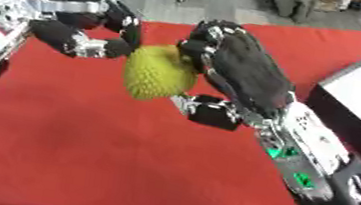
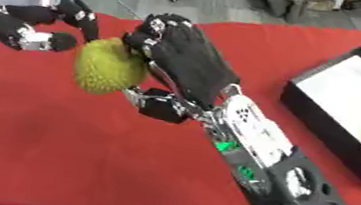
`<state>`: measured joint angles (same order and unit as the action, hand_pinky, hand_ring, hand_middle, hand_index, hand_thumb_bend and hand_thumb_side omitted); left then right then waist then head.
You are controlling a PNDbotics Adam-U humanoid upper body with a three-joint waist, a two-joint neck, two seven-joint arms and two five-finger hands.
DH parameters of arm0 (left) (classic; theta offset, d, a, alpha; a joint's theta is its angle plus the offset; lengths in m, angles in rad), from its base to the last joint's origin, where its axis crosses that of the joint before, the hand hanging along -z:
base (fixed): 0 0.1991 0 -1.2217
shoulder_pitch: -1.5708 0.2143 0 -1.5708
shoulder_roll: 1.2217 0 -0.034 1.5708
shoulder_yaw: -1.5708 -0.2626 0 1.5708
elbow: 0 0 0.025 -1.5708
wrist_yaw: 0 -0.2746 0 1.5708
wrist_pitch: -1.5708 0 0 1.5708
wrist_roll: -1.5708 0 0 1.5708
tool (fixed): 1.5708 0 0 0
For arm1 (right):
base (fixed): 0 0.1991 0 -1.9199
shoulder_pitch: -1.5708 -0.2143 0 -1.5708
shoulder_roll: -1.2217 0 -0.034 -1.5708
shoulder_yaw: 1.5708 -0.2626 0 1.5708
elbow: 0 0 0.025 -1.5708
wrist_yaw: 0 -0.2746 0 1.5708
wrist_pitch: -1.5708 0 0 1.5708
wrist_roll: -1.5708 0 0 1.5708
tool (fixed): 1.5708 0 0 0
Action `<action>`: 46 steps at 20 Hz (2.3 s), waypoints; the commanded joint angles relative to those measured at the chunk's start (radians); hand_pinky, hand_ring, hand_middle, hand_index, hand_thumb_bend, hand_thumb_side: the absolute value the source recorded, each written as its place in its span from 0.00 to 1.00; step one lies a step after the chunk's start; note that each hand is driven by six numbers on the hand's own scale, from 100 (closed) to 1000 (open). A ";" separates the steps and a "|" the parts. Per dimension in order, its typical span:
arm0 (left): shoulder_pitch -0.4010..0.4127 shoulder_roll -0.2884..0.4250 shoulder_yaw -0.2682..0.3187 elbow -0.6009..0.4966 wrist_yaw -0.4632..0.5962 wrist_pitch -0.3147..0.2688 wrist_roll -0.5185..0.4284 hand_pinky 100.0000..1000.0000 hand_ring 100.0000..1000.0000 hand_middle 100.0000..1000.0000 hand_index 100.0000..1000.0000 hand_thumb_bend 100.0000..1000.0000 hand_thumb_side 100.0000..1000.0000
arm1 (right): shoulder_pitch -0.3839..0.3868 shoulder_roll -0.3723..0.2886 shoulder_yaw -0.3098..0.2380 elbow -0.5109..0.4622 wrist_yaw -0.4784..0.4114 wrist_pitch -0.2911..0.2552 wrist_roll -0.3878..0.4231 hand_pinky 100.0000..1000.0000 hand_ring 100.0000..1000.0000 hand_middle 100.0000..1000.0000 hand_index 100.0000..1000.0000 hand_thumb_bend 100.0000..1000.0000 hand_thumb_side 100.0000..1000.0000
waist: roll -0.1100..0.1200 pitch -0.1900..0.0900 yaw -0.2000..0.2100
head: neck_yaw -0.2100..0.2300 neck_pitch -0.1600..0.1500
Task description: Pick up the objects with one hand, pass them to the other hand, and then place them into the box on the other side of the table.
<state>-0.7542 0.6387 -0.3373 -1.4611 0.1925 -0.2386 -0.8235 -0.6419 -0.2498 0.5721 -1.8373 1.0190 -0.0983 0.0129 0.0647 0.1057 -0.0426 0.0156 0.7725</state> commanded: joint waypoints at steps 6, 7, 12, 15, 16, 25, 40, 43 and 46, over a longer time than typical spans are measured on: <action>0.018 0.062 0.194 0.139 0.000 -0.012 0.106 0.70 0.57 0.57 0.67 0.25 0.79 | -0.016 -0.066 -0.051 -0.147 -0.044 0.013 0.024 0.59 0.54 0.21 0.17 0.01 0.17 | -0.014 -0.025 -0.007 | -0.034 -0.003; 0.025 0.067 0.220 0.157 -0.010 -0.014 0.131 0.70 0.57 0.56 0.67 0.24 0.79 | -0.012 -0.079 -0.065 -0.155 -0.053 0.025 0.022 0.58 0.54 0.20 0.17 0.02 0.17 | -0.015 -0.025 -0.008 | -0.043 -0.003; 0.124 0.105 0.376 0.203 -0.031 -0.010 0.268 0.69 0.54 0.54 0.65 0.18 0.73 | 0.055 -0.195 -0.189 -0.101 -0.102 0.190 -0.071 0.49 0.51 0.18 0.17 0.13 0.17 | -0.019 -0.023 -0.007 | -0.162 -0.003; 0.227 0.108 0.468 0.174 -0.011 -0.009 0.320 0.69 0.54 0.54 0.64 0.15 0.71 | 0.102 -0.267 -0.285 0.037 -0.158 0.334 -0.204 0.42 0.49 0.19 0.20 0.21 0.17 | -0.021 -0.020 0.001 | -0.250 -0.003; 0.264 0.105 0.499 0.154 -0.009 -0.011 0.338 0.69 0.54 0.54 0.64 0.15 0.70 | 0.112 -0.286 -0.318 0.101 -0.189 0.380 -0.257 0.41 0.49 0.19 0.21 0.22 0.16 | -0.021 -0.019 0.005 | -0.273 -0.003; 0.506 -0.019 0.682 -0.086 0.001 0.002 0.460 0.70 0.54 0.53 0.64 0.14 0.68 | 0.106 -0.410 -0.466 0.642 -0.405 0.484 -0.410 0.52 0.65 0.39 0.61 0.56 0.16 | -0.018 -0.015 0.042 | -0.351 -0.003; 0.546 -0.282 0.788 -0.279 -0.076 0.150 0.547 0.70 0.55 0.54 0.64 0.13 0.69 | 0.313 -0.296 -0.618 0.036 0.033 0.479 -0.215 0.63 0.80 0.61 0.88 0.82 0.53 | -0.046 -0.014 0.040 | -0.061 -0.003; 0.527 -0.340 0.800 -0.307 -0.113 0.177 0.545 0.70 0.55 0.54 0.64 0.14 0.64 | 0.362 -0.217 -0.592 -0.102 -0.070 0.455 -0.334 0.58 0.76 0.55 0.83 0.70 0.53 | -0.051 -0.011 0.038 | 0.003 -0.003; 0.518 -0.384 0.801 -0.334 -0.121 0.200 0.549 0.71 0.55 0.54 0.64 0.13 0.71 | 0.397 -0.162 -0.553 -0.155 -0.166 0.413 -0.424 0.56 0.75 0.53 0.82 0.67 0.53 | -0.056 -0.006 0.038 | 0.035 -0.003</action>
<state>-0.2206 0.2534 0.4526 -1.7656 0.0783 -0.0489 -0.2768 -0.2379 -0.4176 0.0115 -1.9467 0.8898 0.3277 -0.3731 0.0080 0.1076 -0.0050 0.0331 0.7726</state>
